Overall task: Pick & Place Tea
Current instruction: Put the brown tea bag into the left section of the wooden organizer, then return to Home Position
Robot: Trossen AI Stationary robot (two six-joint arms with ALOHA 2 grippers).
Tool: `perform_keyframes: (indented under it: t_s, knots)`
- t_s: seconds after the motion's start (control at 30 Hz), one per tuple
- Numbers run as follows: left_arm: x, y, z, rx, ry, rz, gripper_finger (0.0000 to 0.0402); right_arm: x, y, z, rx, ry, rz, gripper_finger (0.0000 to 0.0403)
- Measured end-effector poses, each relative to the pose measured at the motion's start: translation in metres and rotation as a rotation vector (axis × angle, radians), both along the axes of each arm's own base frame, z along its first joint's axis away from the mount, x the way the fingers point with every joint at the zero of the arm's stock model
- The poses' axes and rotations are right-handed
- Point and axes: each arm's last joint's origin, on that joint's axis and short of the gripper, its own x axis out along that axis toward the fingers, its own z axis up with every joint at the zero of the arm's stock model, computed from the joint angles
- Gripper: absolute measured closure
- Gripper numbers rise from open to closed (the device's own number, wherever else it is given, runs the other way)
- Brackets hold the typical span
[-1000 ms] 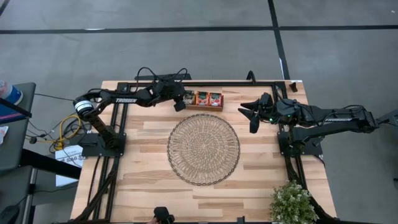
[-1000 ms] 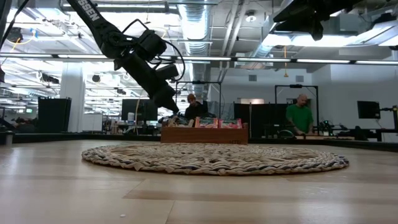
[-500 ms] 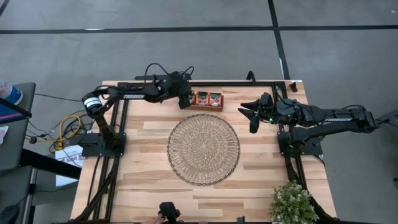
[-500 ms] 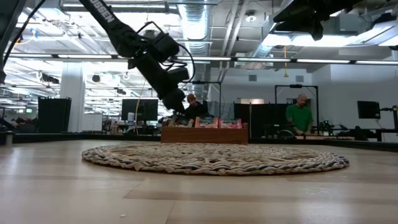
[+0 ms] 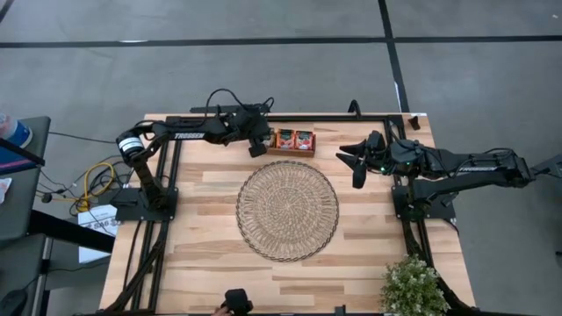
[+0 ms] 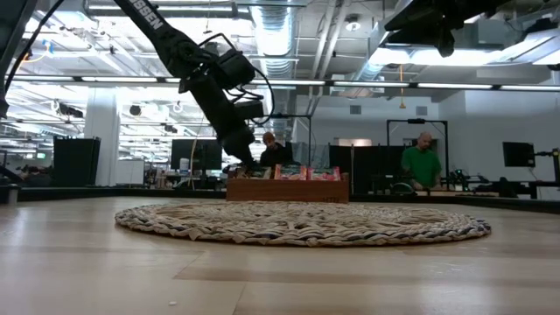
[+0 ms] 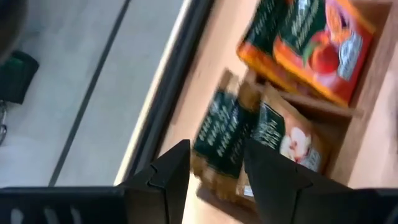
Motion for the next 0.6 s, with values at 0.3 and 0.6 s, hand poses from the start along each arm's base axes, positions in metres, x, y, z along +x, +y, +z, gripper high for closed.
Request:
perform_keyframes:
  t_s: [0.3,0.6]
  knots:
    - [0.000,-0.007,-0.003,0.018,0.078,0.033,0.0255,0.000,0.000,0.000,-0.008,0.003,0.004,0.0282]
    - [-0.005,-0.007,0.013,0.089,0.052,0.097,0.0255,0.000,0.000,0.000,-0.004,0.003,0.016,0.0282]
